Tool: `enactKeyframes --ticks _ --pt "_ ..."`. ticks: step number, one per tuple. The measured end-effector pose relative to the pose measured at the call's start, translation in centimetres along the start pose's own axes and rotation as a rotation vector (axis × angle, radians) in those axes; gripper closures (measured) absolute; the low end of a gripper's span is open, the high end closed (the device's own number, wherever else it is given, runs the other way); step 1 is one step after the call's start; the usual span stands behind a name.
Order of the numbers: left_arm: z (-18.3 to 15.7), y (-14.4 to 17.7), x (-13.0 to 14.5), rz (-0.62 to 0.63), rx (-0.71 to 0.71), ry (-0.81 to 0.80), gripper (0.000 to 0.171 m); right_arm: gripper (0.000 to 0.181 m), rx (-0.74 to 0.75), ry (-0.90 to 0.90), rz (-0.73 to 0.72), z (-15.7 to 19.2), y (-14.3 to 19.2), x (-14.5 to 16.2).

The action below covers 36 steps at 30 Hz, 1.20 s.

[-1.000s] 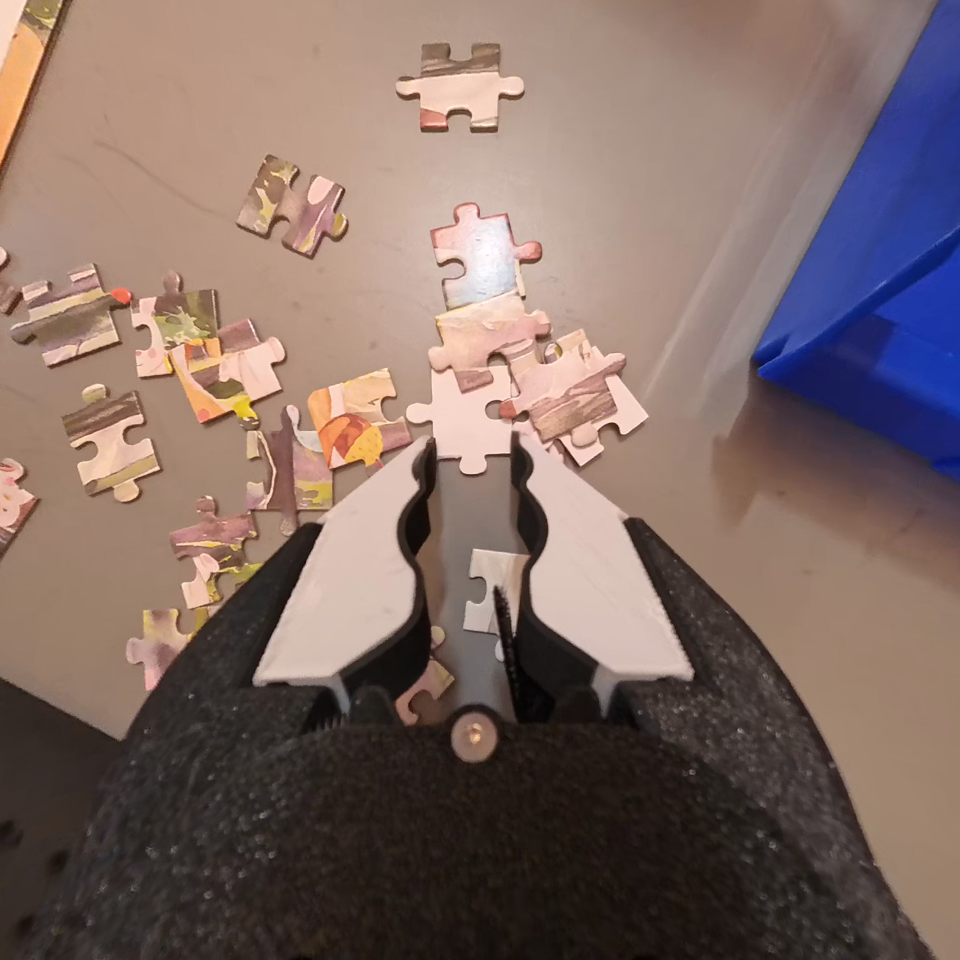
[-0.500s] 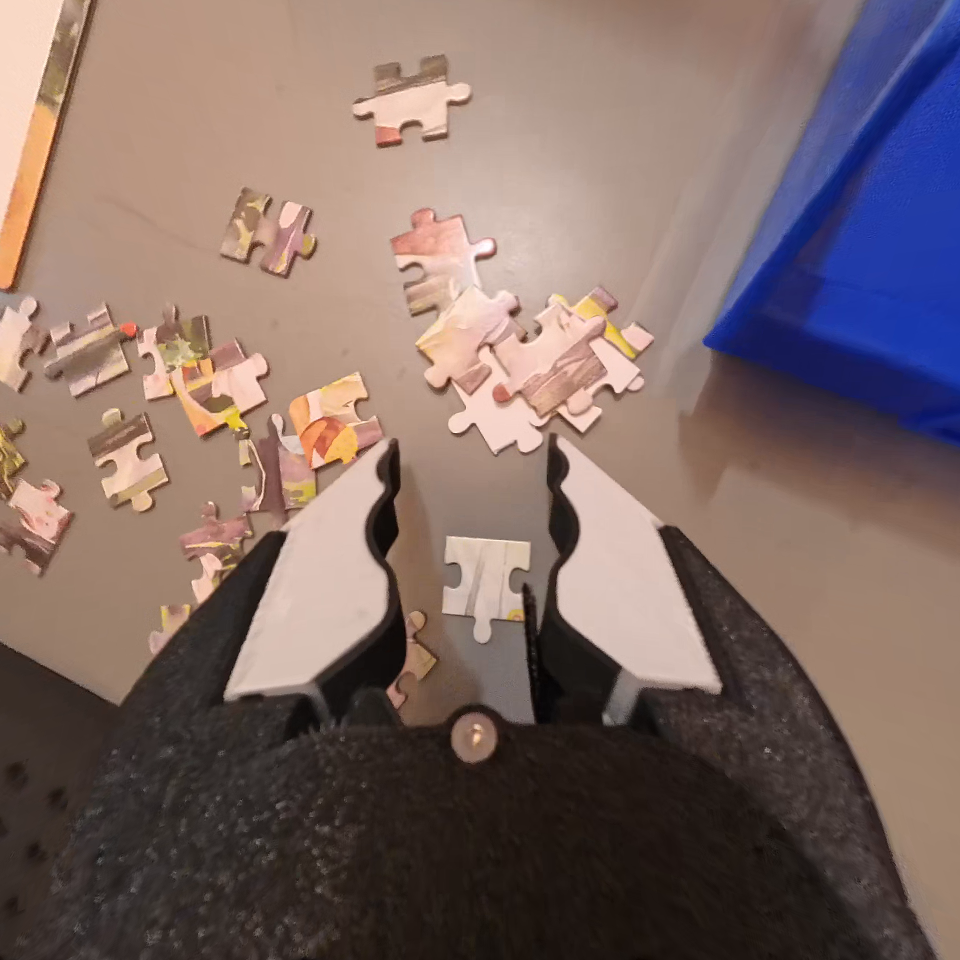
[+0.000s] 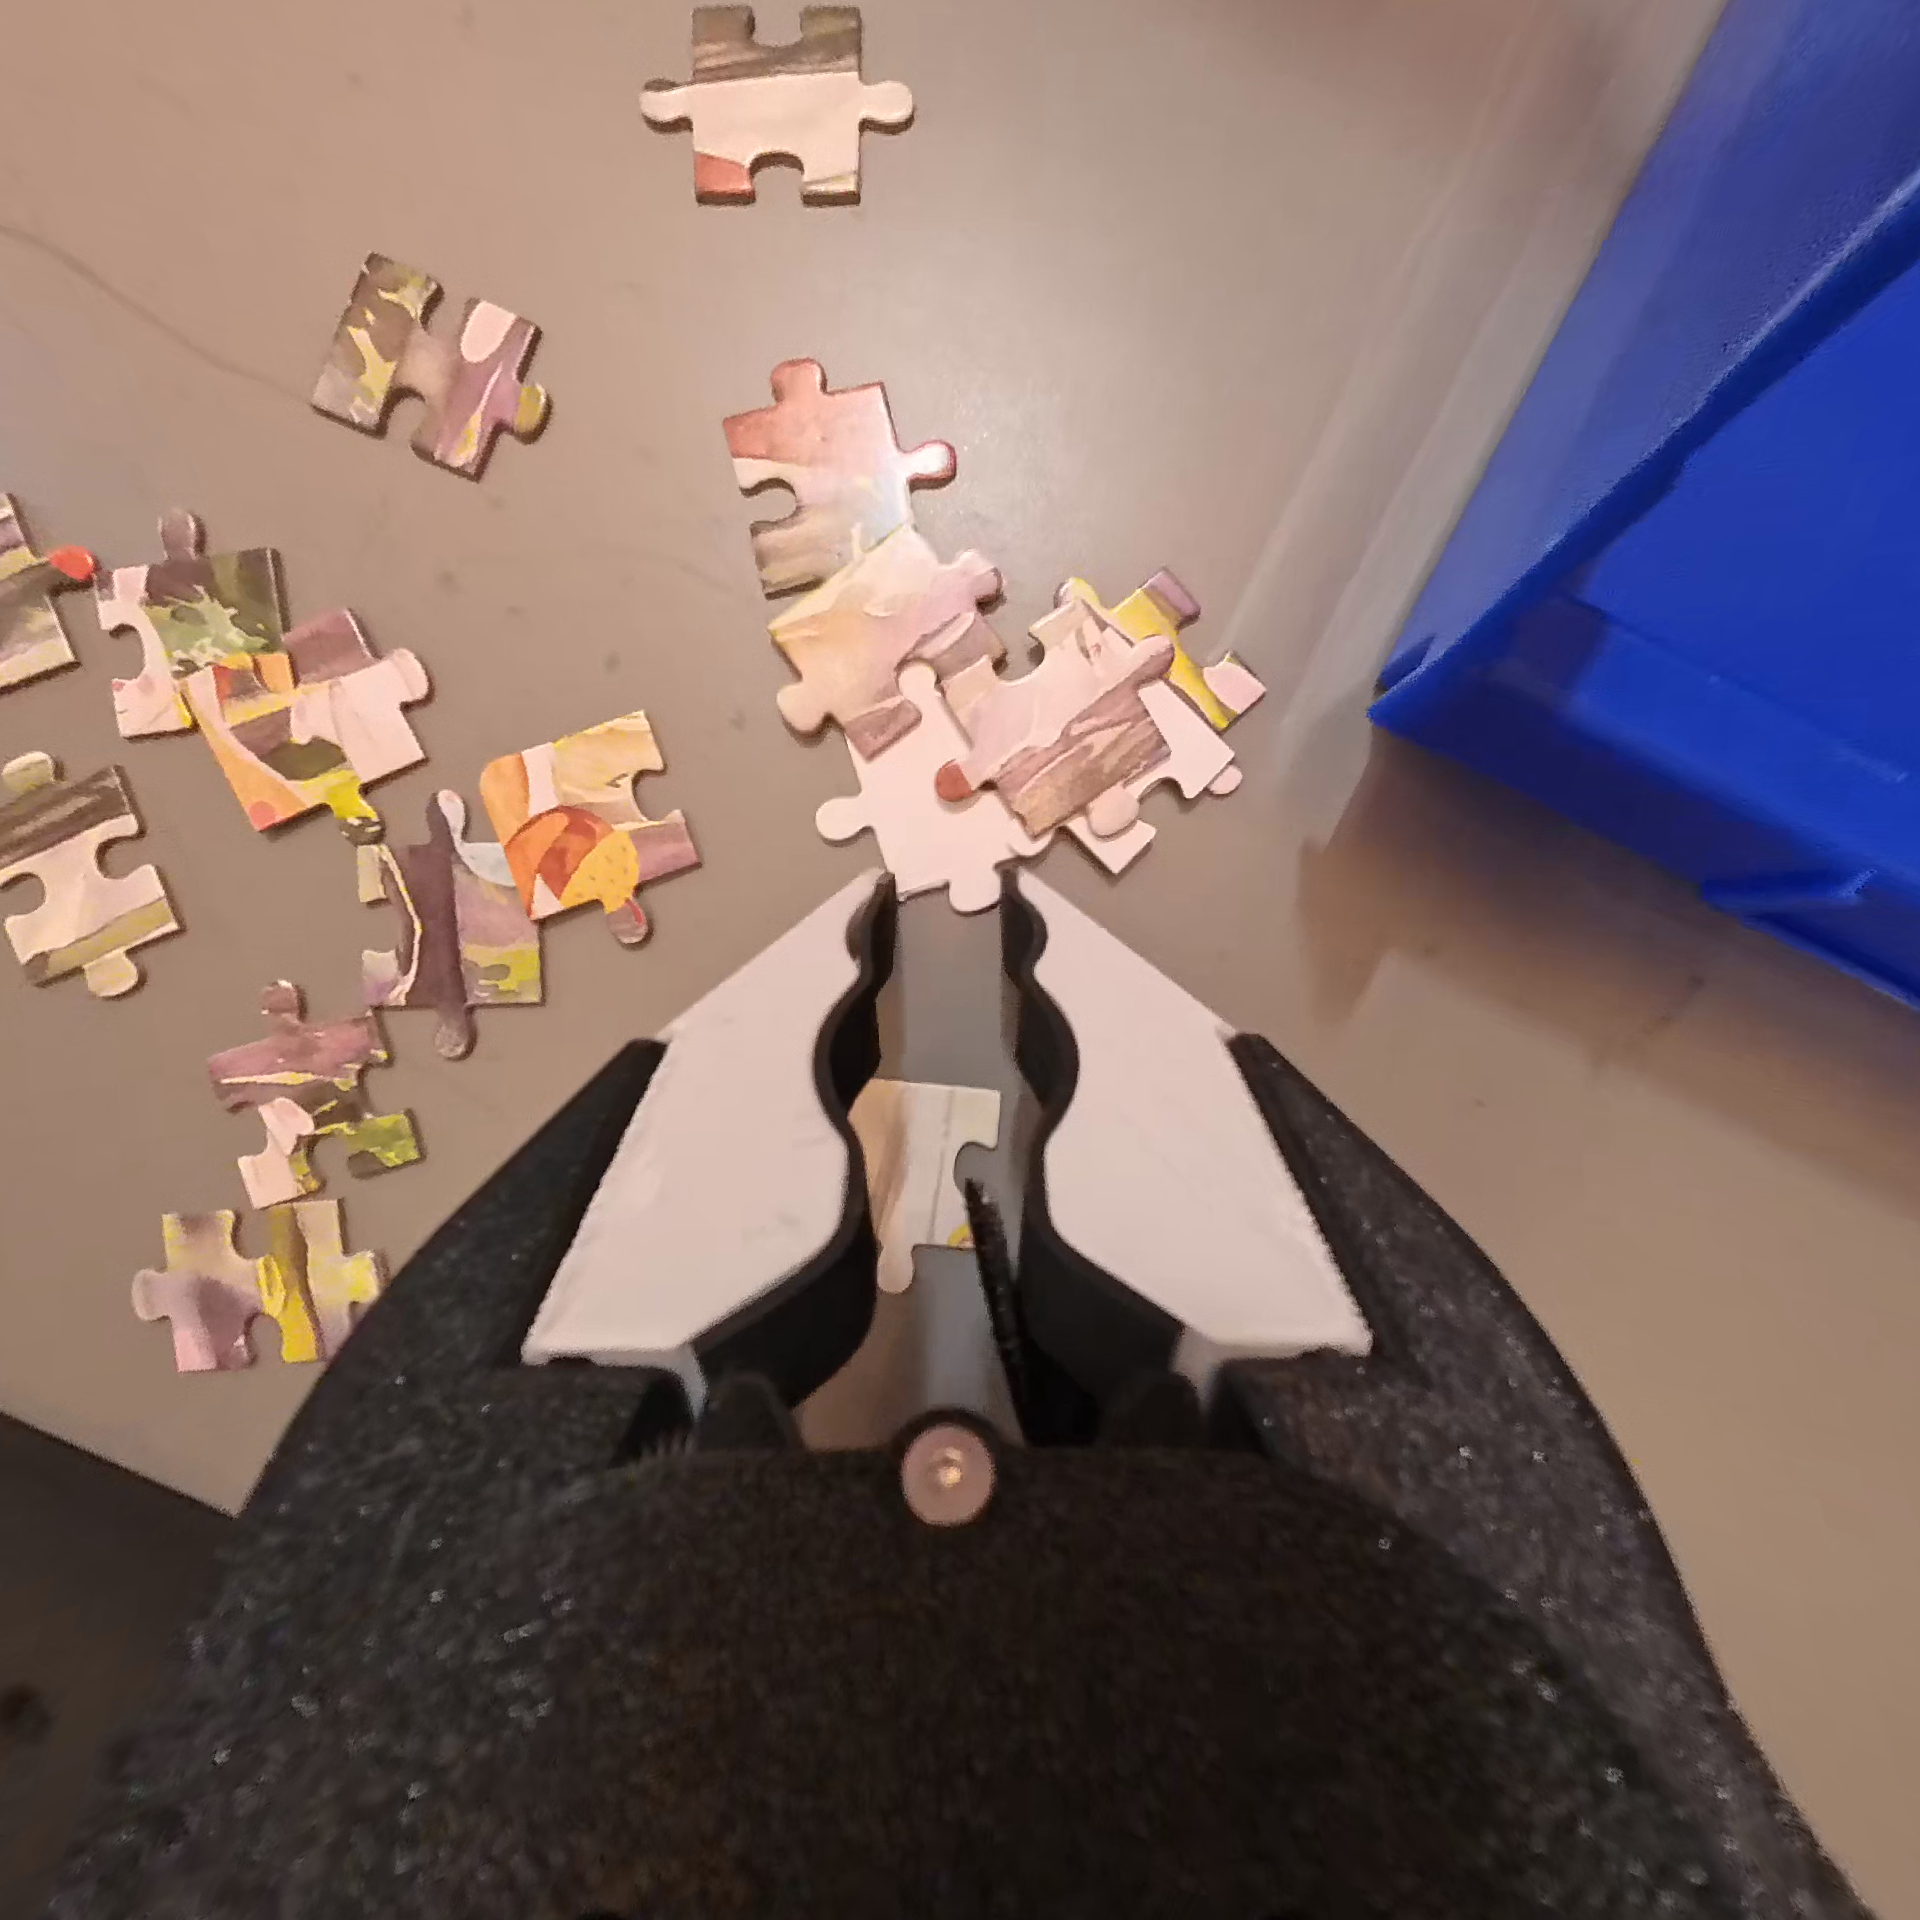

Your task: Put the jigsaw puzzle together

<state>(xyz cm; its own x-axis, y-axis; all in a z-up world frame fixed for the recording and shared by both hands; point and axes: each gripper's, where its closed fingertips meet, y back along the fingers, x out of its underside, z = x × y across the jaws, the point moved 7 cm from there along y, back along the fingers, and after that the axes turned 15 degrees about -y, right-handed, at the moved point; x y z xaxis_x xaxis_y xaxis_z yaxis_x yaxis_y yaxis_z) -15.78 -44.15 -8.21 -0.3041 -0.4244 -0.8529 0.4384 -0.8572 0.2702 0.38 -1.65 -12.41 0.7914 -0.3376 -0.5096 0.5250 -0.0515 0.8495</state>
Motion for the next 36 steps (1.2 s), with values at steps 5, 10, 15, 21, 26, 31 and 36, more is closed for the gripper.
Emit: enactKeyframes --ticks 5,10,15,21,26,31,36 --pt "0.0 0.0 0.0 -0.003 -0.002 0.001 0.159 0.161 -0.056 0.042 0.019 1.0 0.6 0.8" --pt "0.0 0.0 0.0 -0.001 -0.001 0.001 0.159 0.162 -0.360 -0.017 -0.082 3.1 2.9 1.3" --pt "0.0 0.0 0.0 -0.002 -0.003 -0.004 0.159 0.162 -0.778 -0.225 -0.233 3.7 6.2 0.7" --pt "0.0 0.0 0.0 0.000 -0.002 -0.007 0.159 0.162 -1.439 -0.527 -0.315 4.3 9.2 -0.6" --pt "-0.2 0.1 -0.7 -0.039 0.029 0.015 0.159 0.162 -1.642 -0.571 -0.242 6.9 8.9 -1.7" --pt "-1.0 -0.4 -5.8 -0.263 0.360 0.364 0.144 0.164 -1.820 -0.521 -0.107 12.0 8.6 -3.5" --pt "-1.4 -1.8 -11.9 -0.500 0.744 0.631 0.127 0.162 -2.007 -0.444 0.121 20.0 7.8 -3.9"
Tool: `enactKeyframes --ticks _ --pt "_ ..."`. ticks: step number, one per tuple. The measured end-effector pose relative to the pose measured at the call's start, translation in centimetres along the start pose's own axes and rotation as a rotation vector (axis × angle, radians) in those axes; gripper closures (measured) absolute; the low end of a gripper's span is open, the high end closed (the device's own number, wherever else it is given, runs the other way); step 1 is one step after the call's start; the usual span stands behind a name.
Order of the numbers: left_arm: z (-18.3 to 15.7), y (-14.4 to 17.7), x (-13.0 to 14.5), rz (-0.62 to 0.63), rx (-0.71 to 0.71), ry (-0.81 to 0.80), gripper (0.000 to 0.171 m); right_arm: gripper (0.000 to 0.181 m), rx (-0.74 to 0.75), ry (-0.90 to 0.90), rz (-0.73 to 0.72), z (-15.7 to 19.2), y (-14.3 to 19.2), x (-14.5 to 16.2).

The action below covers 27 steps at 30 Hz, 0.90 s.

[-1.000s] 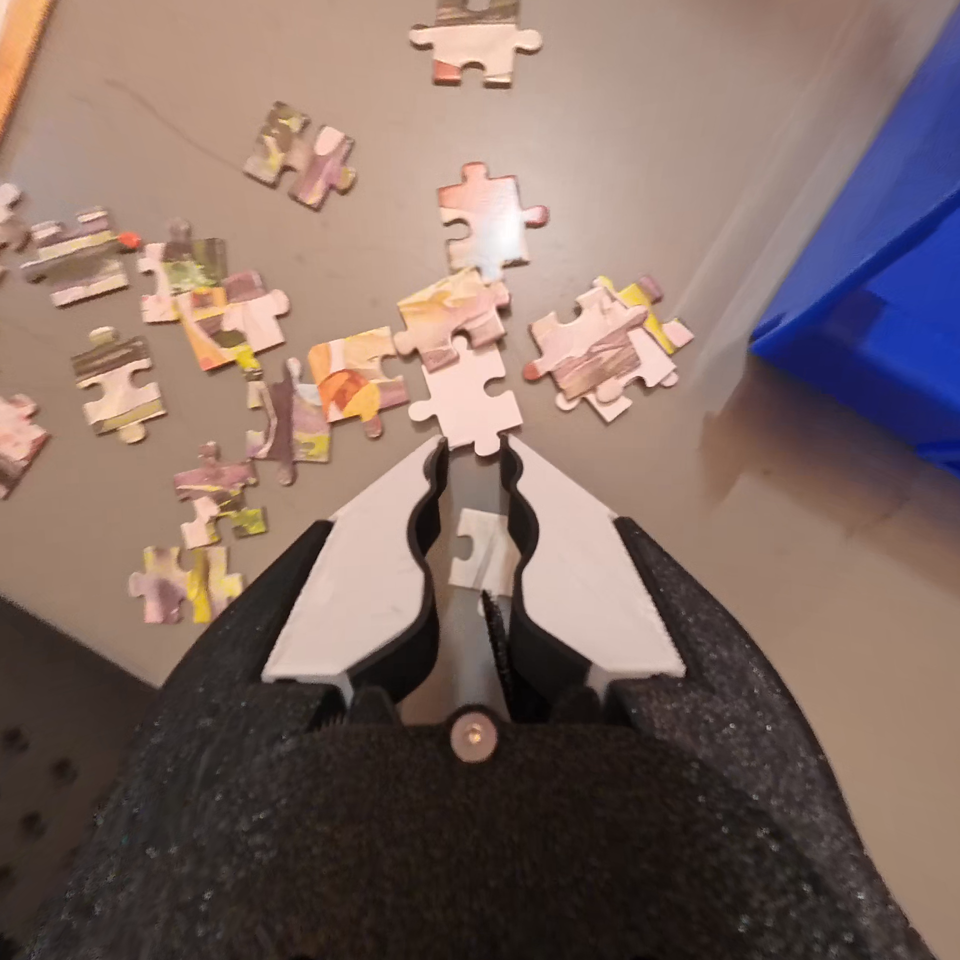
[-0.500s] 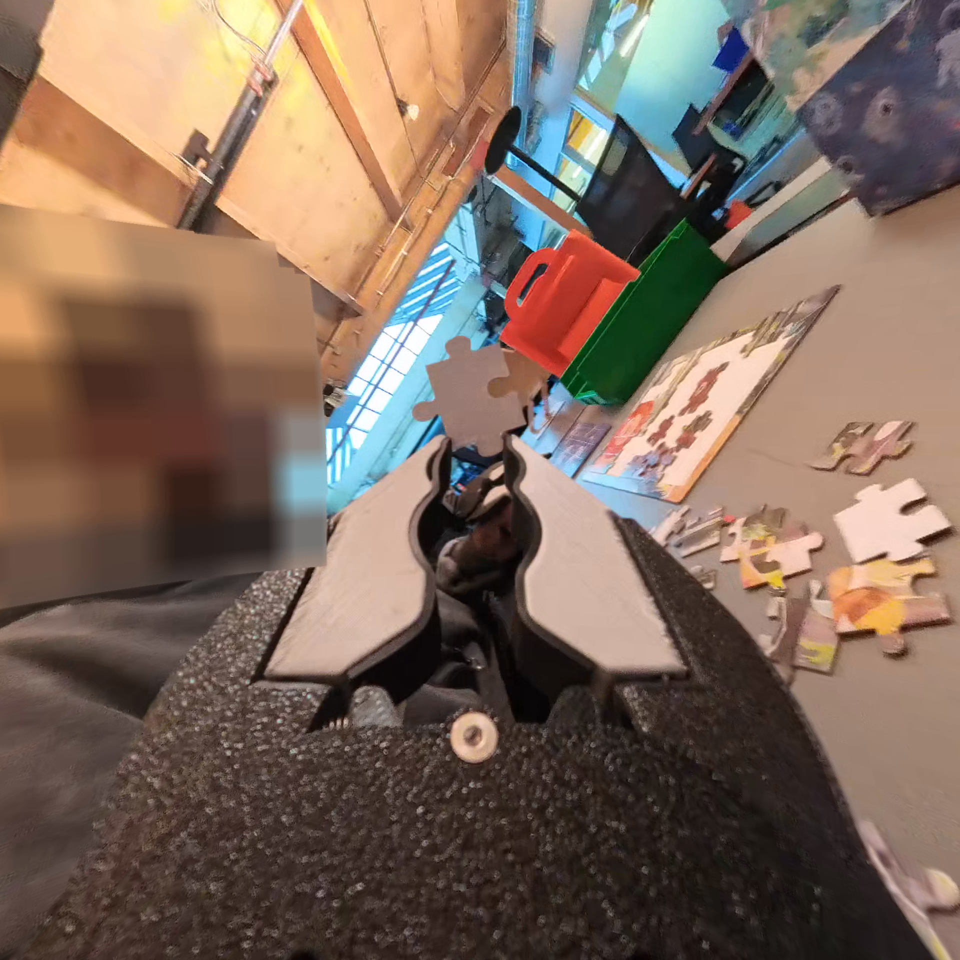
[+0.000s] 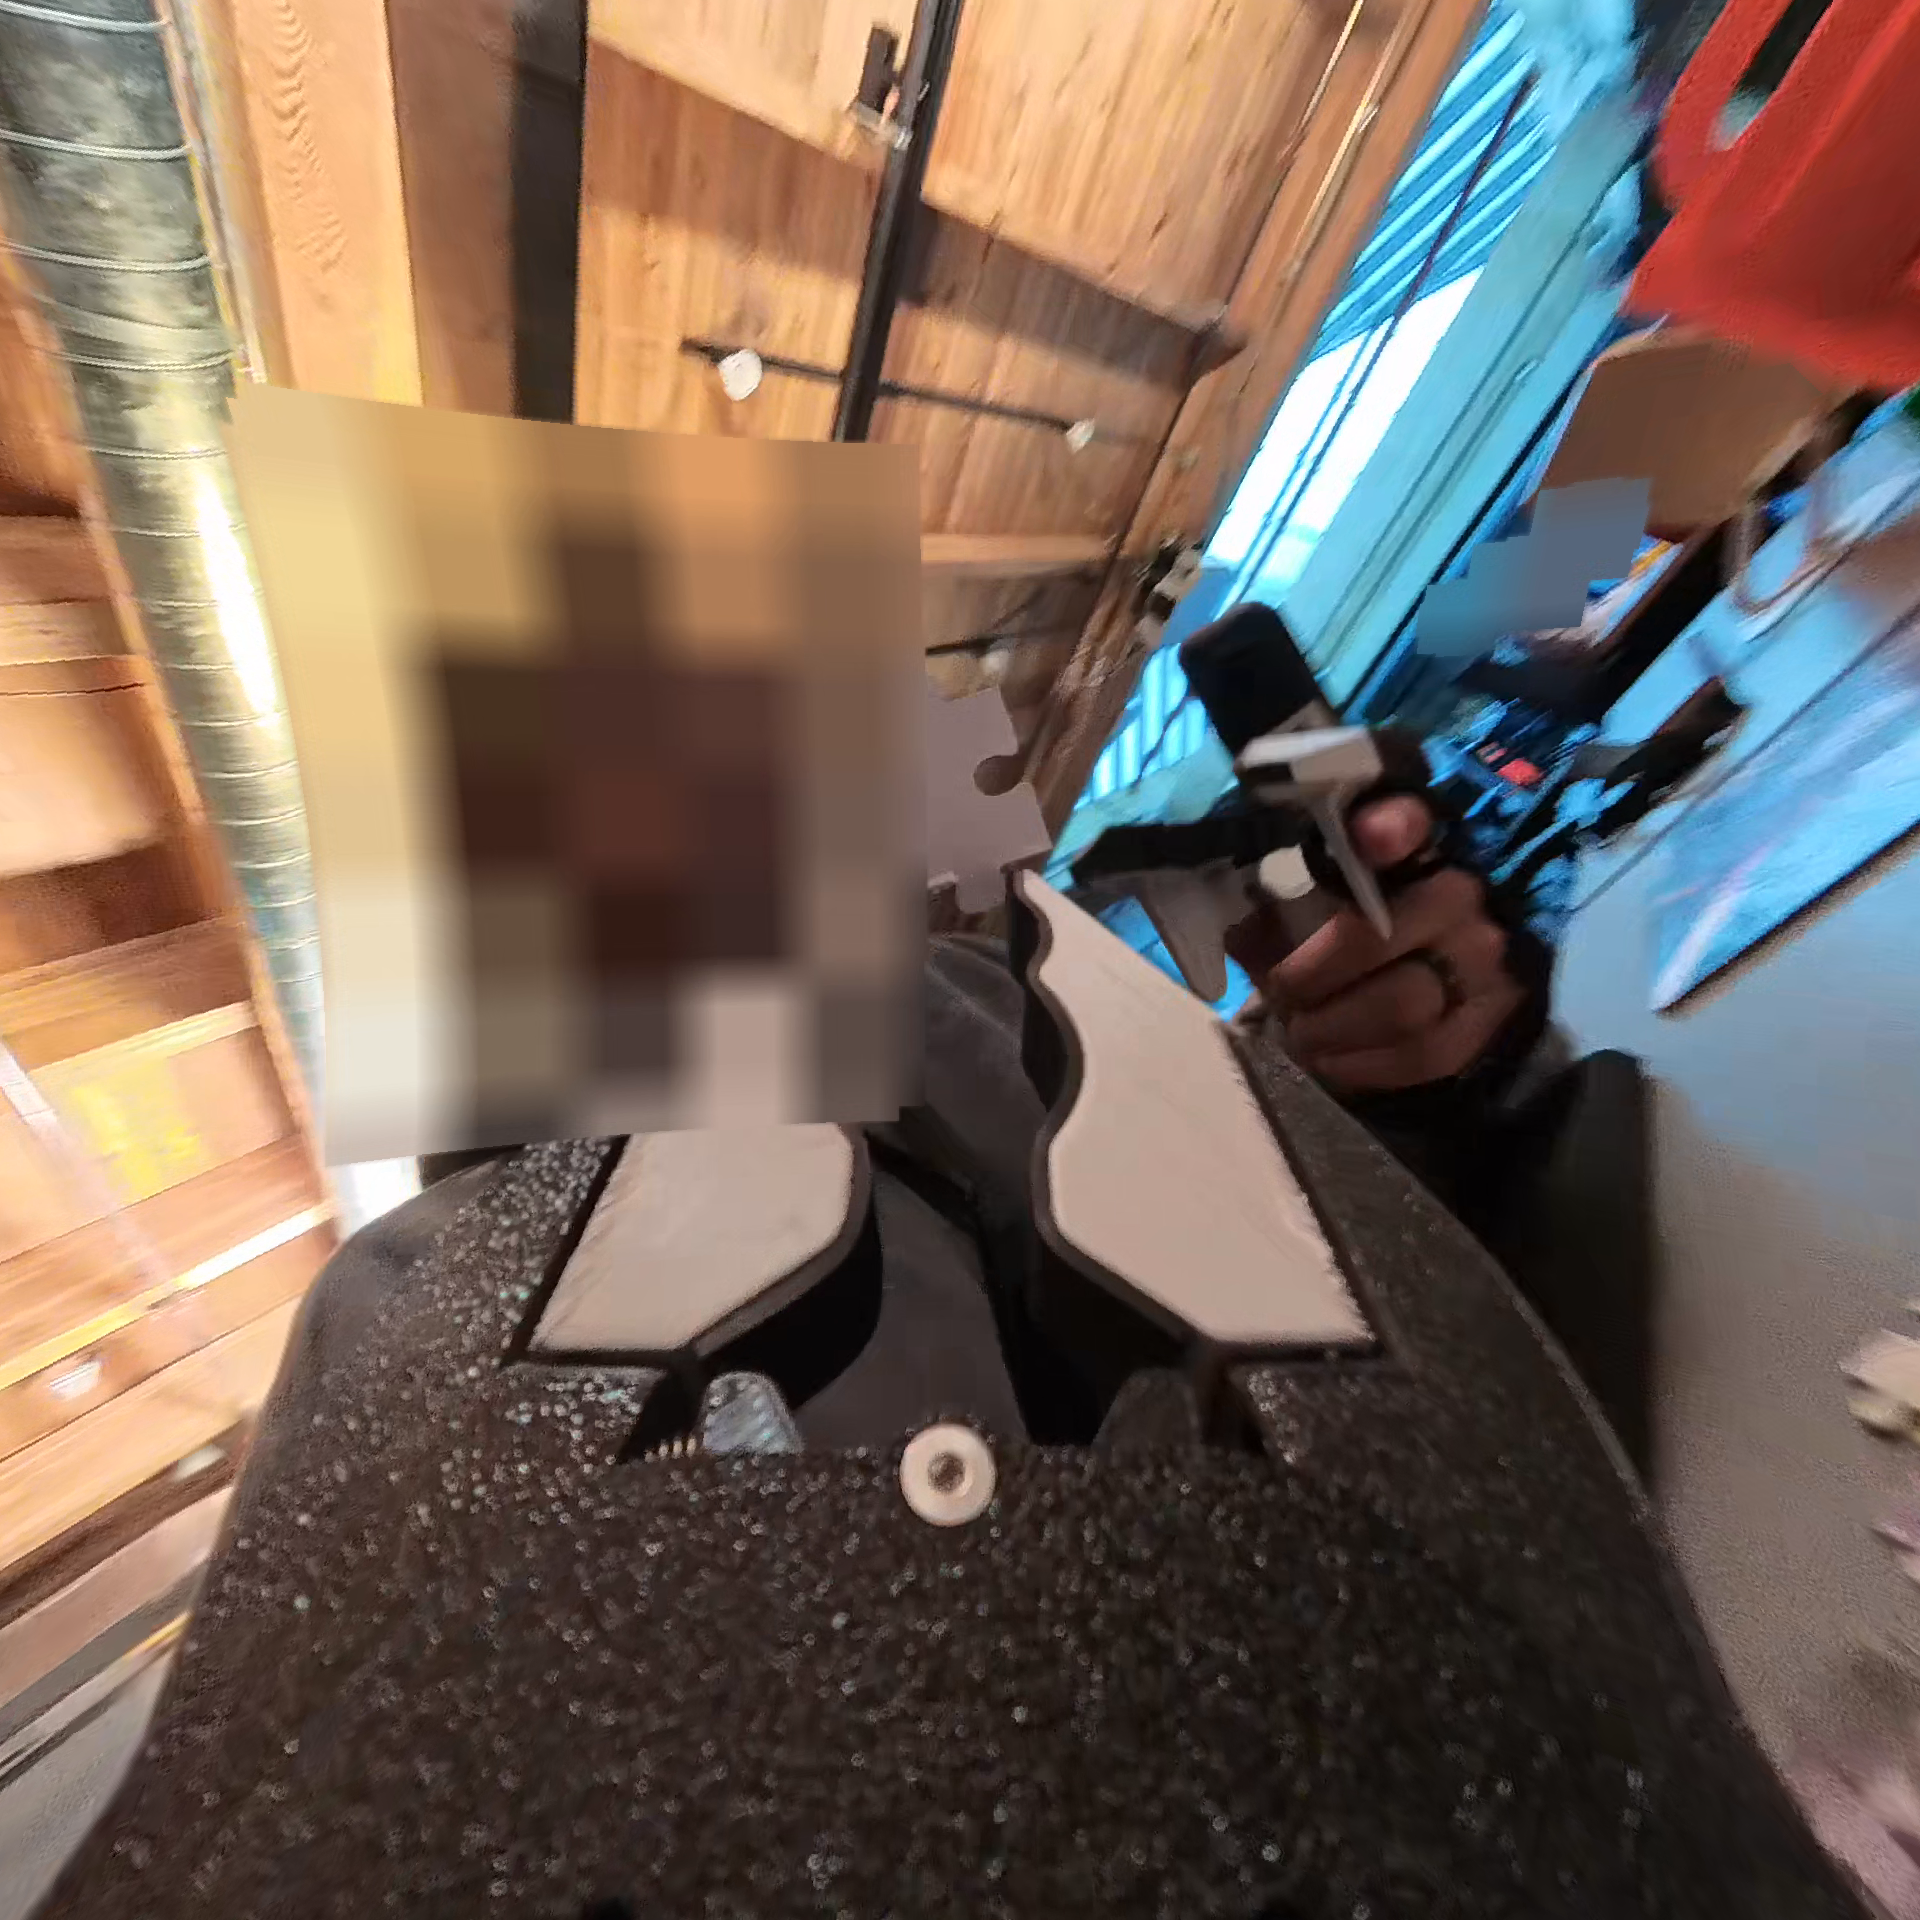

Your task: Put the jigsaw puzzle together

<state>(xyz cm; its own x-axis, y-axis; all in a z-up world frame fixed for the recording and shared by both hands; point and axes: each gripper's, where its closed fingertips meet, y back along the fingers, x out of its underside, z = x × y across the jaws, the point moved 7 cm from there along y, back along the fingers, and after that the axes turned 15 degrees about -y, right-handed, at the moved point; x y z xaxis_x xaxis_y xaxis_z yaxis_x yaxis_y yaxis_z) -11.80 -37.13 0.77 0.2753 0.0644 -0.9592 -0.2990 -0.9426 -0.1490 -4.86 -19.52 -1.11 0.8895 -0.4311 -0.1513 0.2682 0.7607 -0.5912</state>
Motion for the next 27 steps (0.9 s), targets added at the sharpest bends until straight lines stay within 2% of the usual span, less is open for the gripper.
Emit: enactKeyframes --ticks 5,9,11,14,18,20,23,27 --pt "-0.3 -1.3 -0.5 -0.098 0.157 0.090 0.130 0.162 -0.079 -0.129 0.112 -3.7 -4.0 1.1" --pt "-0.6 -0.4 0.7 -0.115 0.192 0.118 0.162 0.162 -0.075 -0.169 0.143 -5.2 -4.6 2.0" --pt "-0.6 0.5 1.2 -0.120 0.193 0.140 0.170 0.162 -0.034 -0.169 0.122 -5.9 -4.2 1.9" --pt "0.5 2.7 2.0 -0.080 0.124 0.207 0.171 0.161 0.140 -0.083 0.027 -6.8 -2.5 0.8" --pt "4.2 8.1 3.3 0.183 -0.112 0.260 0.171 0.161 0.664 0.268 -0.085 -7.9 0.8 -0.7" --pt "6.2 11.3 3.1 0.356 -0.217 0.244 0.171 0.164 0.821 0.432 -0.145 -7.5 1.7 -1.2" --pt "8.5 13.8 2.1 0.613 -0.275 0.215 0.171 0.164 0.902 0.527 -0.181 -7.5 1.9 -1.6" --pt "11.1 14.1 2.2 0.978 -0.205 0.140 0.170 0.164 0.899 0.538 -0.140 -7.9 1.4 -1.3"
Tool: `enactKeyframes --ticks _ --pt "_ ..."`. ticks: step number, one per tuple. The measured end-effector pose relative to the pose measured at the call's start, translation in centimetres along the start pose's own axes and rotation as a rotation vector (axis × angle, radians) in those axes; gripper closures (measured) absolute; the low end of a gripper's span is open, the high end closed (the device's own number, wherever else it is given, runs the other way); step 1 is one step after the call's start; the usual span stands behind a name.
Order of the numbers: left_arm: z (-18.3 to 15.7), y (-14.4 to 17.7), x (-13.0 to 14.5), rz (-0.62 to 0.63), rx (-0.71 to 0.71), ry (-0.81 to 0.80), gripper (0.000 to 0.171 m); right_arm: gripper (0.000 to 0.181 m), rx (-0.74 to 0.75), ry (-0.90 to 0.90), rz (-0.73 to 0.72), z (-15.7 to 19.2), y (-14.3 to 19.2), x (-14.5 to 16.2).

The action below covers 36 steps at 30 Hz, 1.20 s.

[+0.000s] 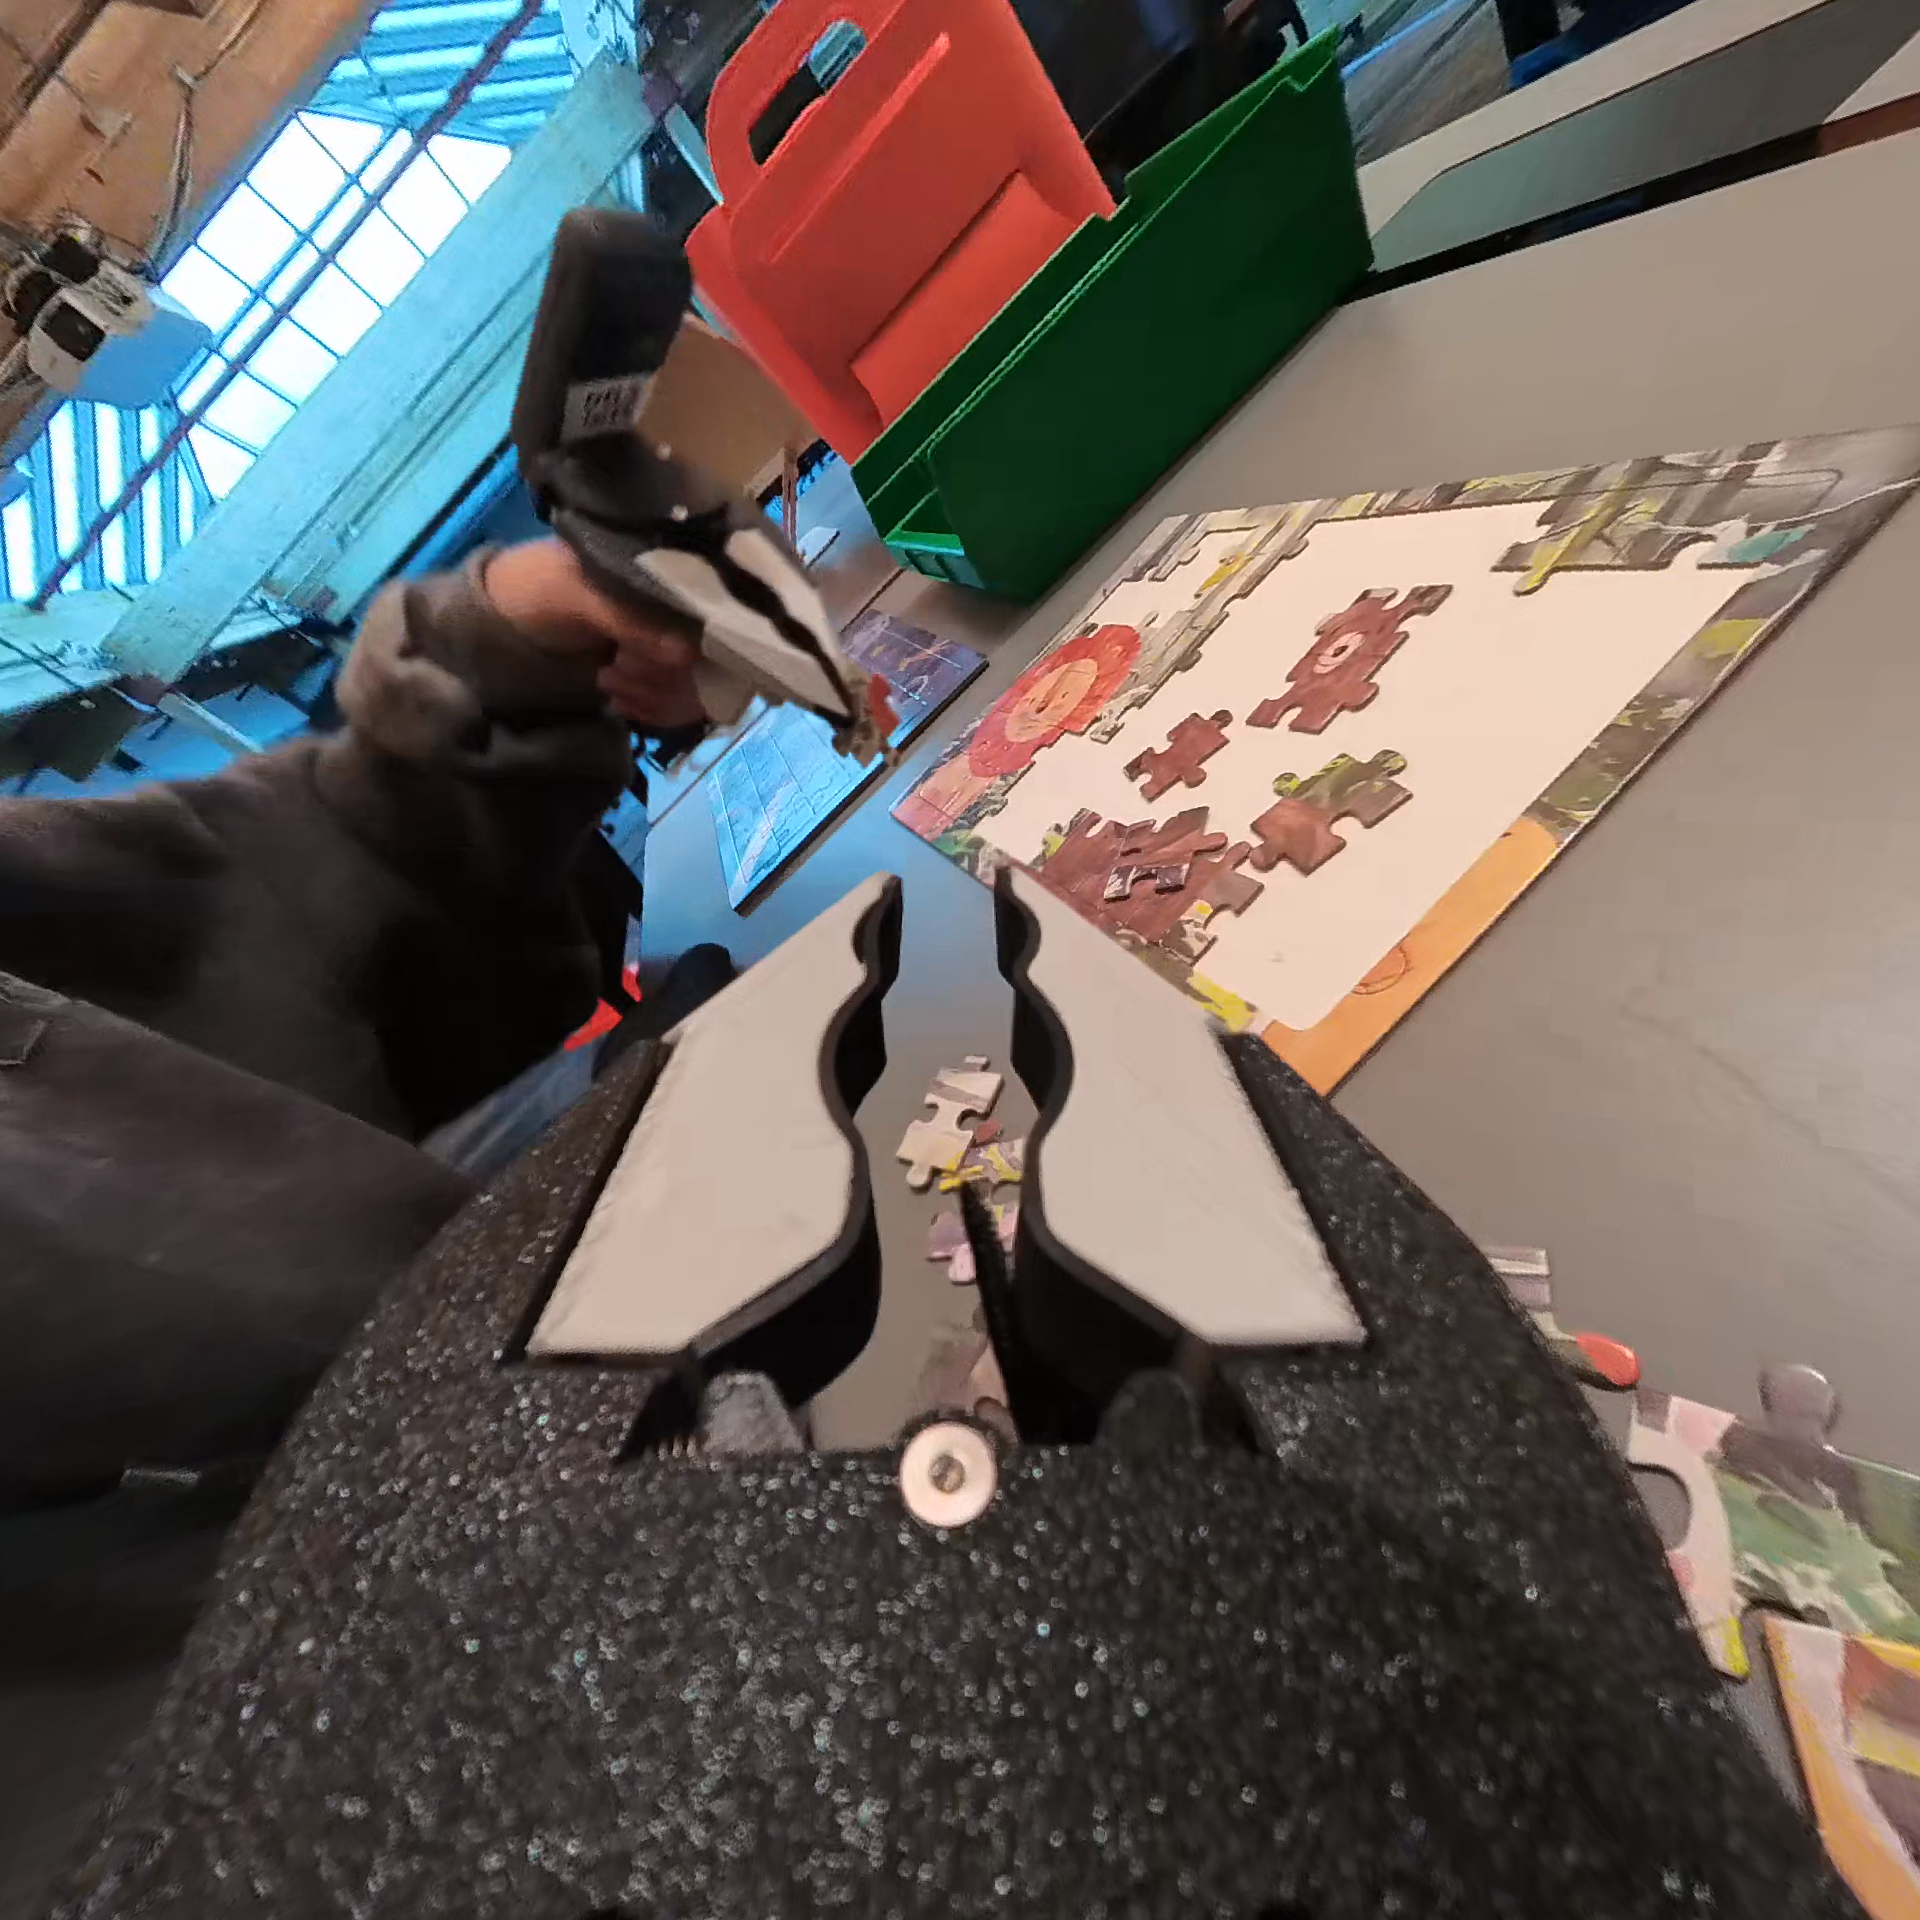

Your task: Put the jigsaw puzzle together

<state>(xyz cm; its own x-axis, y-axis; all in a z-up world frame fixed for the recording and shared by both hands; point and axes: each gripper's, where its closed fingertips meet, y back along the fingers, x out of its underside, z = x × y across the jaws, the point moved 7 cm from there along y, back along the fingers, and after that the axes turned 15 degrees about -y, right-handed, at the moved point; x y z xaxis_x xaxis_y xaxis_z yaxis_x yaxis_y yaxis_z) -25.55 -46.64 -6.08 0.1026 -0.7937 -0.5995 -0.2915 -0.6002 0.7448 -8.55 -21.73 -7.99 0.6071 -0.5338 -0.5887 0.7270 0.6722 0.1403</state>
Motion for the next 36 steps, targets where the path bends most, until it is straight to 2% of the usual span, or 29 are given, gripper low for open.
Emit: enactKeyframes --ticks 4,7,10,13,15,19,21,23,27,31,33,36 --pt "2.2 -2.1 -0.7 0.236 0.141 -0.010 0.171 0.164 0.012 0.058 0.029 0.4 -0.3 0.6" --pt "3.2 -3.3 -1.7 0.258 0.185 0.060 0.171 0.164 0.007 0.064 0.039 0.5 -0.4 0.8" --pt "3.0 -3.8 -2.2 0.171 0.176 0.121 0.171 0.164 -0.004 0.068 0.037 0.6 -0.3 0.8" --pt "2.3 -4.4 -1.9 0.014 0.172 0.236 0.171 0.164 -0.019 0.064 0.056 0.8 -0.5 1.1" --pt "1.7 -4.6 -1.7 -0.131 0.181 0.333 0.171 0.163 -0.016 0.074 0.078 0.9 -0.8 1.4" --pt "-0.1 -3.8 -1.5 -0.522 0.245 0.544 0.171 0.163 0.024 0.143 0.115 1.1 -1.3 2.0" --pt "-1.4 -3.3 -0.9 -0.637 0.273 0.577 0.171 0.163 0.057 0.189 0.140 1.1 -1.7 2.4" --pt "-2.1 -3.1 0.0 -0.658 0.254 0.579 0.171 0.163 0.096 0.239 0.178 1.1 -2.1 2.9" --pt "-1.7 -1.7 1.6 -0.631 0.087 0.534 0.171 0.164 0.151 0.353 0.264 1.3 -3.5 4.1" --pt "-0.5 -0.9 2.6 -0.573 -0.005 0.475 0.171 0.163 0.039 0.349 0.315 3.5 -5.0 3.3" --pt "0.5 -1.1 2.6 -0.576 0.002 0.491 0.171 0.163 0.034 0.389 0.436 5.1 -6.0 1.9" --pt "1.6 -2.0 2.5 -0.554 0.029 0.504 0.171 0.154 0.212 0.545 0.678 5.2 -8.1 -0.4"
